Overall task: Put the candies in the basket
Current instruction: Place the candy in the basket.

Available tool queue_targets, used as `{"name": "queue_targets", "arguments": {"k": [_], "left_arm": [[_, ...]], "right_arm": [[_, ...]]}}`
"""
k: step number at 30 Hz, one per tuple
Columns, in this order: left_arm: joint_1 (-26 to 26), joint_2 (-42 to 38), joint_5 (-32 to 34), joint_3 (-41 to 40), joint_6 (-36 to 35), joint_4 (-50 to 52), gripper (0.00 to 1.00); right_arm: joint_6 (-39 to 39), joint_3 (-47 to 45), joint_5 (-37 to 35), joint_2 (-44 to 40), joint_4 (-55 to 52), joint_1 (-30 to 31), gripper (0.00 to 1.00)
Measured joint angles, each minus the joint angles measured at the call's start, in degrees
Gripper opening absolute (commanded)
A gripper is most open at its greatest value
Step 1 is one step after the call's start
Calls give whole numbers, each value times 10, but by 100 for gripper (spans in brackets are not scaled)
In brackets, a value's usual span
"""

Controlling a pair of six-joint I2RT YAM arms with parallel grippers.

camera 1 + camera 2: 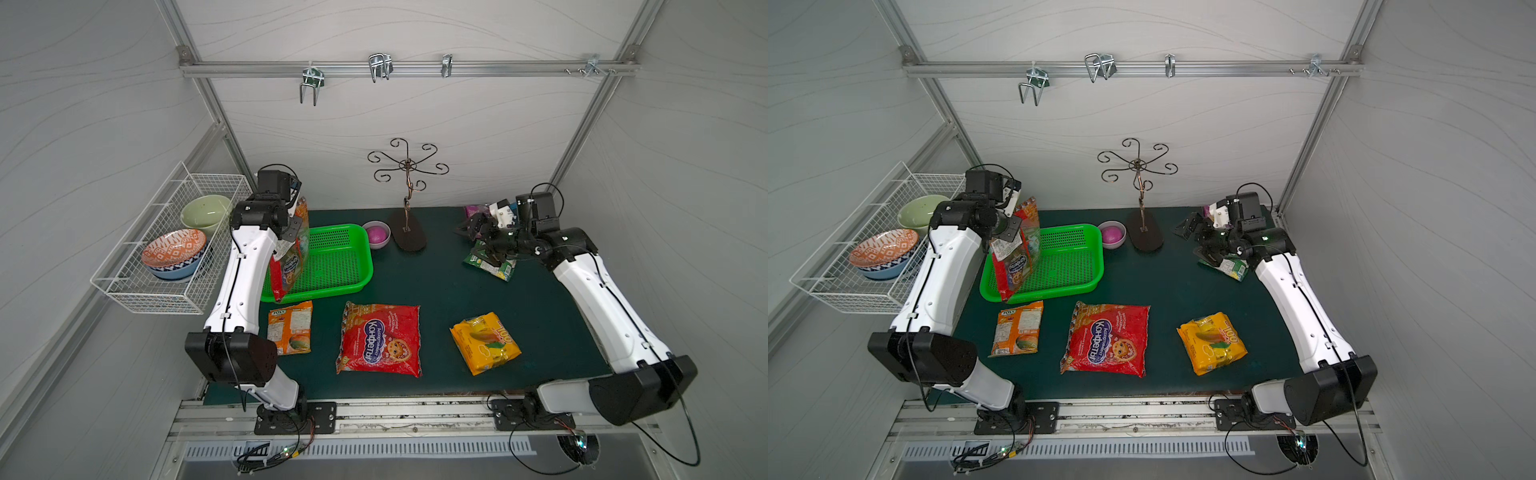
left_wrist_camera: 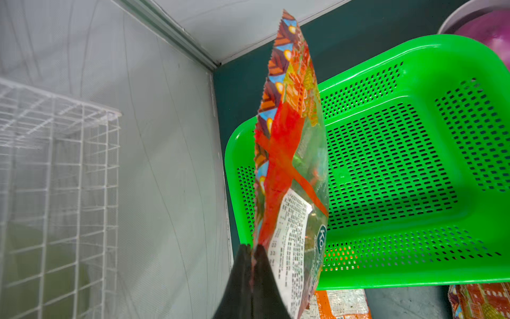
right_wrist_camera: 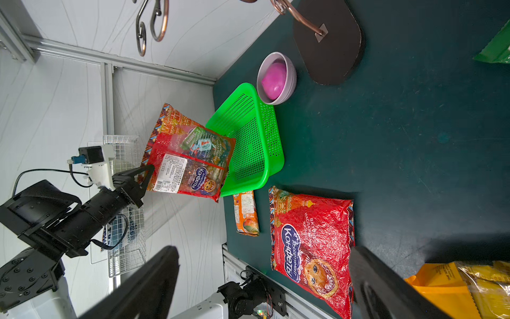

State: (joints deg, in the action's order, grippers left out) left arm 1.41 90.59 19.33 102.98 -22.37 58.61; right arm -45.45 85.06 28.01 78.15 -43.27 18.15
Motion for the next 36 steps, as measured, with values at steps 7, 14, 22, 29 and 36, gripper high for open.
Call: {"name": "queue_targets", "arguments": {"k": [7,14,22,29,36], "left_arm": [[23,2,16,-35,16,-50,0],[25,10,35,-35,20,-85,0],[42,31,46,-54,66,-147,0],[43,22,17,-158,115,-223,0],[42,-28,-43,-246,146,-248,0]], "right_arm": [[-1,-12,10,13,5,0,99],[-10,-21,29,24,22,0,99],[-13,-41,42,41,35,2,99],[-13,-76,43,41,40,2,99],[-16,-86,45,41,41,2,99]]}}
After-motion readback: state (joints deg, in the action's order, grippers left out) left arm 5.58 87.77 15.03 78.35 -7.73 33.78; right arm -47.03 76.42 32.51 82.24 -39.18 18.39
